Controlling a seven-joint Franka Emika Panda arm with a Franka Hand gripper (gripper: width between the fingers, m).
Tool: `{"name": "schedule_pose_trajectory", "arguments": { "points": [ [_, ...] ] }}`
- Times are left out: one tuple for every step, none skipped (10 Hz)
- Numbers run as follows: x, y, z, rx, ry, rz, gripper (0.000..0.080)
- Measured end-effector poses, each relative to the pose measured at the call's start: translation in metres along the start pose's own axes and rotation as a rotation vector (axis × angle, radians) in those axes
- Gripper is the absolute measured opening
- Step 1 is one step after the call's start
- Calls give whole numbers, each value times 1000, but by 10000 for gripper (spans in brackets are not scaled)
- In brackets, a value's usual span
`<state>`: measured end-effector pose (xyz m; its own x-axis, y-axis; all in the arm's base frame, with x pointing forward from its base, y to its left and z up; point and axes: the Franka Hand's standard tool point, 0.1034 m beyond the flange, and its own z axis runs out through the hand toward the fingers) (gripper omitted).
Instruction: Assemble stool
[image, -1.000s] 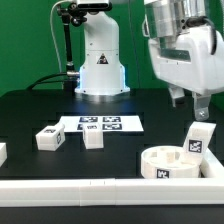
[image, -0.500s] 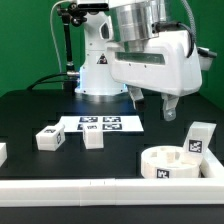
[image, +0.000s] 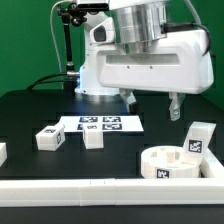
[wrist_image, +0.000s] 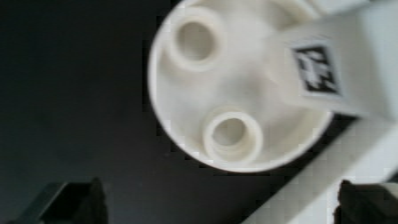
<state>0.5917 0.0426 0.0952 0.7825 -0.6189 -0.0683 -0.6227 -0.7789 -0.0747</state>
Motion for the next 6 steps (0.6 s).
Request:
{"name": "schedule_pose_trajectory", "arguments": {
  "points": [
    [-2, 7, 5, -28, 6, -147, 649],
    [-3, 11, 5, -56, 12, -282, 649],
    [-2, 12, 4, -71, 15, -383, 649],
    [2, 18, 4, -77, 9, -517, 649],
    [10, 28, 3, -80, 8, -582, 649],
    [10, 27, 3, -82, 6, -631, 649]
  ]
}}
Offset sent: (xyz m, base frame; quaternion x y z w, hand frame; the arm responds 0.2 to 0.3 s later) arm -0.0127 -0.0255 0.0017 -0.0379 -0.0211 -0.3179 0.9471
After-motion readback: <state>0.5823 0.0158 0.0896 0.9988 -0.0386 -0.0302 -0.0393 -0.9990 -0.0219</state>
